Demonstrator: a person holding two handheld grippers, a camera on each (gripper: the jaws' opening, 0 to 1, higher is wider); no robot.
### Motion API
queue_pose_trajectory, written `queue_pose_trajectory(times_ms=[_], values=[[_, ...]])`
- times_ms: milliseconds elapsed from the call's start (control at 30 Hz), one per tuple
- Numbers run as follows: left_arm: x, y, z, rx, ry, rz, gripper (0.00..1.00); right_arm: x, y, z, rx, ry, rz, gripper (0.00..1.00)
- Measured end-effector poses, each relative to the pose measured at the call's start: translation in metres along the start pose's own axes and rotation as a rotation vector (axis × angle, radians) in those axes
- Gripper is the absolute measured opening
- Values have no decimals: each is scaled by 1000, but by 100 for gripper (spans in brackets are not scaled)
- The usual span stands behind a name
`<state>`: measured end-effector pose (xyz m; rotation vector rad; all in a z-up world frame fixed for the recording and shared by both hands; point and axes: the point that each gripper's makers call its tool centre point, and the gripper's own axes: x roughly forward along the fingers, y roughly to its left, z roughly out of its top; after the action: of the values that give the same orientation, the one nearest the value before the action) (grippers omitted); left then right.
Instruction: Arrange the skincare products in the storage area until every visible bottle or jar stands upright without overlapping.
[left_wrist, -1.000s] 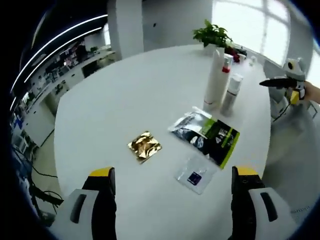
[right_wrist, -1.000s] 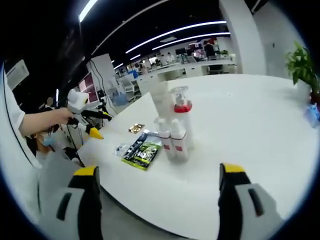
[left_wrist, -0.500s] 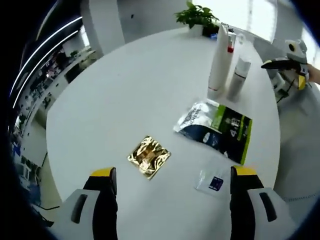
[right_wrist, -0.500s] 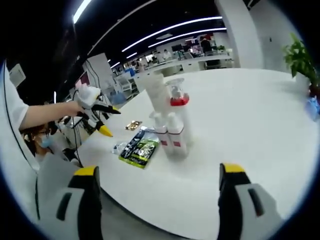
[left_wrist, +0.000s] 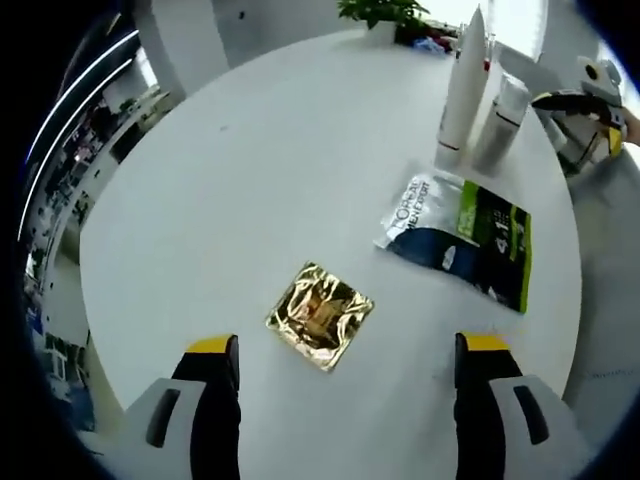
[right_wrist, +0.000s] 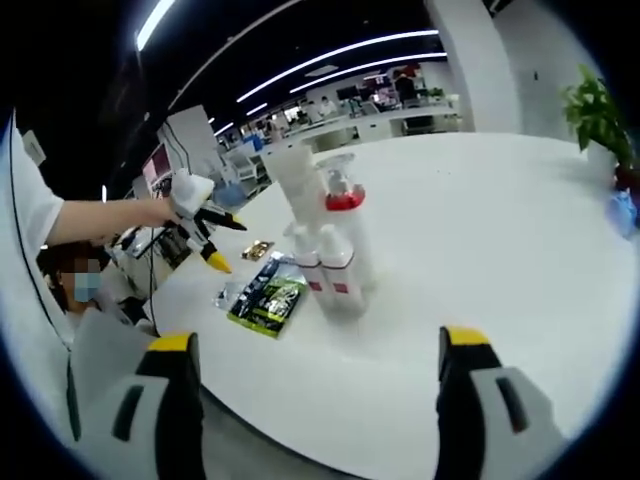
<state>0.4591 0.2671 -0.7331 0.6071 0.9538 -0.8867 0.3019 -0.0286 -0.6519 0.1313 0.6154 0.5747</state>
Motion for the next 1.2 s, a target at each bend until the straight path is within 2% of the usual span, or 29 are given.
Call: queue_pose_trajectory(times_ms=[233,333,500,933,1067,1200], values=[[12,8,7,52,38,-15,82,5,0,1,3,6,2,100],[21,14,7,51,71,-29,81,6,-1,2,4,8,3,100],[27,14,7,78,121,-49,78,8,-2,1,8,11,3,100],[32,16,11,48,178,-86,69,8,-6,-2,20,15,-4,100],[31,18,12,36,177,-81,63,8,-7,-2,20,15,-4,100],[30,18,13,35,171,-82,52,9,-6,-1,19,14,-3,100]])
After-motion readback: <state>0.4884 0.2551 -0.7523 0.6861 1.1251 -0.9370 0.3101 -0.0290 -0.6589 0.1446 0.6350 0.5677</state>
